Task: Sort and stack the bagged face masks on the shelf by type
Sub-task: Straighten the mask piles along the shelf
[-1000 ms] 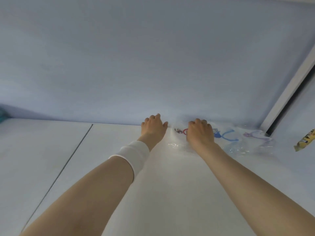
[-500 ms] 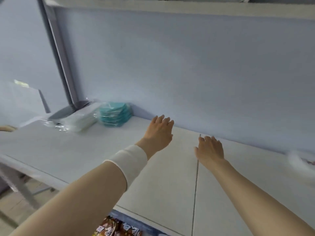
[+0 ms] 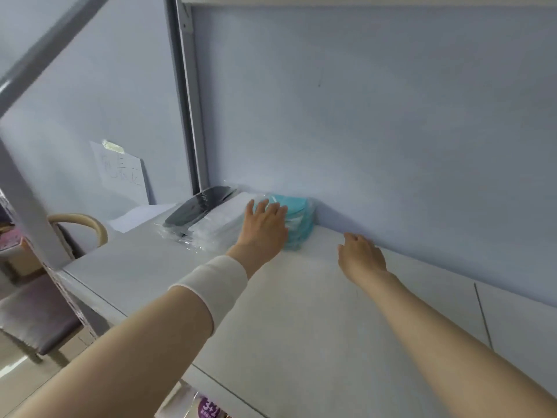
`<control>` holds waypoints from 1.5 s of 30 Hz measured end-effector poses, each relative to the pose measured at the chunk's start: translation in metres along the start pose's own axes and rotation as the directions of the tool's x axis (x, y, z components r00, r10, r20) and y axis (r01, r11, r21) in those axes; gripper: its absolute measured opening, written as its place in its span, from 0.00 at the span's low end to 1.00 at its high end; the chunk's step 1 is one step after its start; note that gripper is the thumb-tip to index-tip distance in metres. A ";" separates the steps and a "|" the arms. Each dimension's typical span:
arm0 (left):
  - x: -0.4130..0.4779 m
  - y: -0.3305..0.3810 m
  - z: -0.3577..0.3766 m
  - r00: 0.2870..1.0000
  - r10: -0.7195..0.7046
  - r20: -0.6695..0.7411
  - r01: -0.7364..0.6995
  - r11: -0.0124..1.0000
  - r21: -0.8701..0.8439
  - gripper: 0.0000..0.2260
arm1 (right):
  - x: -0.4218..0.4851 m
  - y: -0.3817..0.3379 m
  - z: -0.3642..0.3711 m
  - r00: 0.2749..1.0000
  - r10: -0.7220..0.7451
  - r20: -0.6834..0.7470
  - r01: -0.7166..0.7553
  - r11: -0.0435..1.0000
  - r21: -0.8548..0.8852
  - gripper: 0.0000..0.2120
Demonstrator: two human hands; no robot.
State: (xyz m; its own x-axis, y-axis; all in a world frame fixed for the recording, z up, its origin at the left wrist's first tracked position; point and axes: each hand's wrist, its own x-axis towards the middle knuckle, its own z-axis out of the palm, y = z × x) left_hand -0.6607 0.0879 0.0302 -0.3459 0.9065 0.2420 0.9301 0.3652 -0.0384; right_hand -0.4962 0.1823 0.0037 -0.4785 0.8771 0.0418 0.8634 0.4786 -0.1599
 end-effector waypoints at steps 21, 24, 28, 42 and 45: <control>0.097 -0.054 0.043 0.815 0.145 0.562 0.410 0.540 -0.735 0.22 | 0.055 -0.094 0.019 0.764 0.451 0.461 -0.565 0.124 0.816 0.15; 0.091 -0.052 0.045 0.773 0.202 0.601 0.484 0.424 -0.766 0.12 | 0.041 -0.086 0.016 0.767 0.436 0.471 -0.548 0.066 0.834 0.16; 0.077 -0.050 0.049 0.718 0.279 0.638 0.536 0.364 -0.762 0.12 | 0.018 -0.078 0.016 0.815 0.376 0.441 -0.500 0.072 0.863 0.15; 0.013 -0.059 0.054 0.844 0.512 0.160 0.131 0.093 -0.987 0.34 | -0.053 -0.067 0.029 0.972 0.217 -0.090 0.009 0.345 0.938 0.35; 0.009 -0.057 0.055 0.866 0.481 0.135 0.111 0.077 -0.991 0.31 | -0.056 -0.063 0.033 0.971 0.223 -0.089 0.009 0.337 0.941 0.34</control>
State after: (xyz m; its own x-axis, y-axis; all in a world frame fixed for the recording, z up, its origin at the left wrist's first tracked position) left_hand -0.7232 0.0869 -0.0193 0.1312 0.9895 0.0607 0.1551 -0.0809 0.9846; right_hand -0.5290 0.1020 -0.0210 -0.2573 0.9619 0.0929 0.1357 0.1311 -0.9820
